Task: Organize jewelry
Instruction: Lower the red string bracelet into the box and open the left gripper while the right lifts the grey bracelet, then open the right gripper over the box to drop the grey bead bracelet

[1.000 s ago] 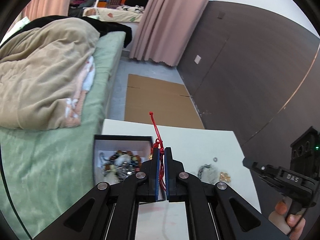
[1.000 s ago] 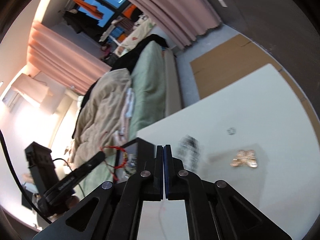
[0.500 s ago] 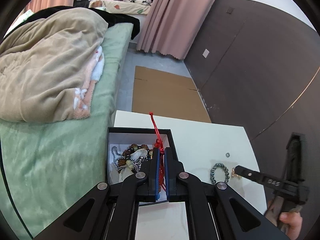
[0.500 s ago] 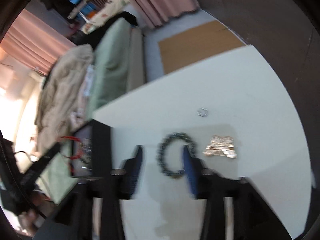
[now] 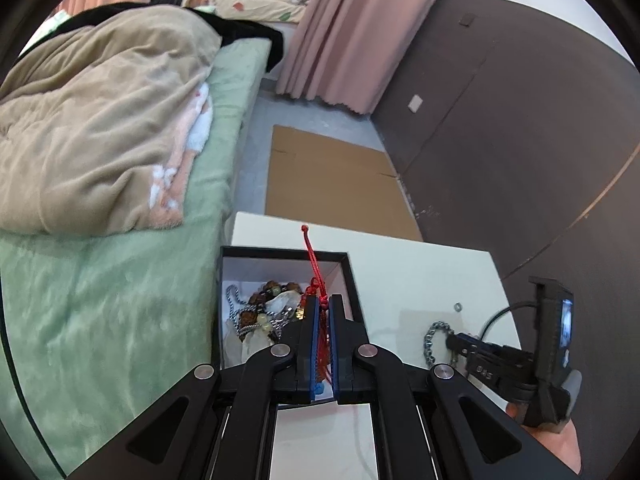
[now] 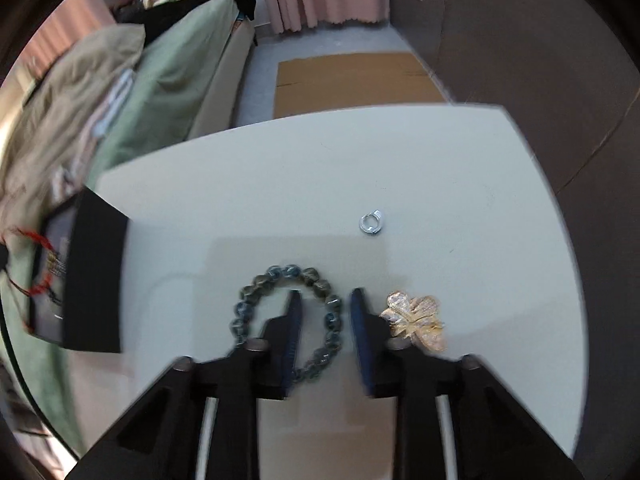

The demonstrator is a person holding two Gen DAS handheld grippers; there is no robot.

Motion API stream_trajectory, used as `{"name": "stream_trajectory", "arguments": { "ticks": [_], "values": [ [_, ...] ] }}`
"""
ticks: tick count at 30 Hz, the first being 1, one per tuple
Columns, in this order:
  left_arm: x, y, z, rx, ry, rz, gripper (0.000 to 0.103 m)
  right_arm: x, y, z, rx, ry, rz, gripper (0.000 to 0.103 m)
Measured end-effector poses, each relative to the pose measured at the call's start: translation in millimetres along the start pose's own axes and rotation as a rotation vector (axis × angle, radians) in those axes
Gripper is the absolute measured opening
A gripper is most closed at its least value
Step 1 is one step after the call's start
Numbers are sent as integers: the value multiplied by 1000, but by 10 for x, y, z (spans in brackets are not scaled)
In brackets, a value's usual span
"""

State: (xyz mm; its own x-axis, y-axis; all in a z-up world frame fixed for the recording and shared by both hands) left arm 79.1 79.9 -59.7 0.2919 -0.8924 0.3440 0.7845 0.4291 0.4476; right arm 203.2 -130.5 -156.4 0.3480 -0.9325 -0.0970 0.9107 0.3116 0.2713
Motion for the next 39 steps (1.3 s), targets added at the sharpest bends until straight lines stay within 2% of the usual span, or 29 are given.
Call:
{"name": "stream_trajectory", "arguments": {
  "ticks": [2,4,5,6,8,10,14,20,29,32,34,37,39],
  "values": [
    [-38,-2,-27,-22,-27,20,5,30,-18,30,-1,63,-23,11],
    [-70,6,-22,-25,-27,33,5,34,-22,157,37,125,-33,11],
    [-76,10,-16,-25,-23,34,11,28,-10,222,58,156,-34,11],
    [-81,11,-12,-24,-19,34,16,7,-11,311,84,195,-34,11],
    [-94,13,8,-13,-16,40,51,-47,-20,440,117,259,-35,11],
    [-100,16,42,8,-4,40,57,-120,-30,561,145,330,-21,11],
    [-115,40,106,26,3,42,57,-281,-49,809,211,447,19,11],
    [-241,109,221,72,11,86,57,-583,-78,924,238,600,62,11],
    [-420,200,333,118,5,139,57,-1079,-37,949,249,725,119,11],
    [-491,232,373,133,-2,161,57,-1256,7,898,244,799,130,11],
    [-533,248,392,142,-1,174,57,-1305,50,802,226,802,115,11],
    [-561,261,378,138,-3,184,57,-1338,107,441,92,719,75,23],
    [-554,261,366,132,-4,179,57,-1280,95,331,62,698,50,24]
  ]
}}
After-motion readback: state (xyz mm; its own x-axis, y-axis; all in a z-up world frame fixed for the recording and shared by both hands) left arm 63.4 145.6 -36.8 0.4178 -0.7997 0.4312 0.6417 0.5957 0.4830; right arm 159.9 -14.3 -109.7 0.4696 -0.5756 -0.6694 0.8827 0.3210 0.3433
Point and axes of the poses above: each gripper's, at about its wrist camera, not at the fingertips, and z roughly against the way its jaws point, x to its right, y to its top, the point moved 3 cm from there along -z, roughly the way its jaws point, and after that the axes turned 8 degrees about -x, right-handed, at the moved point
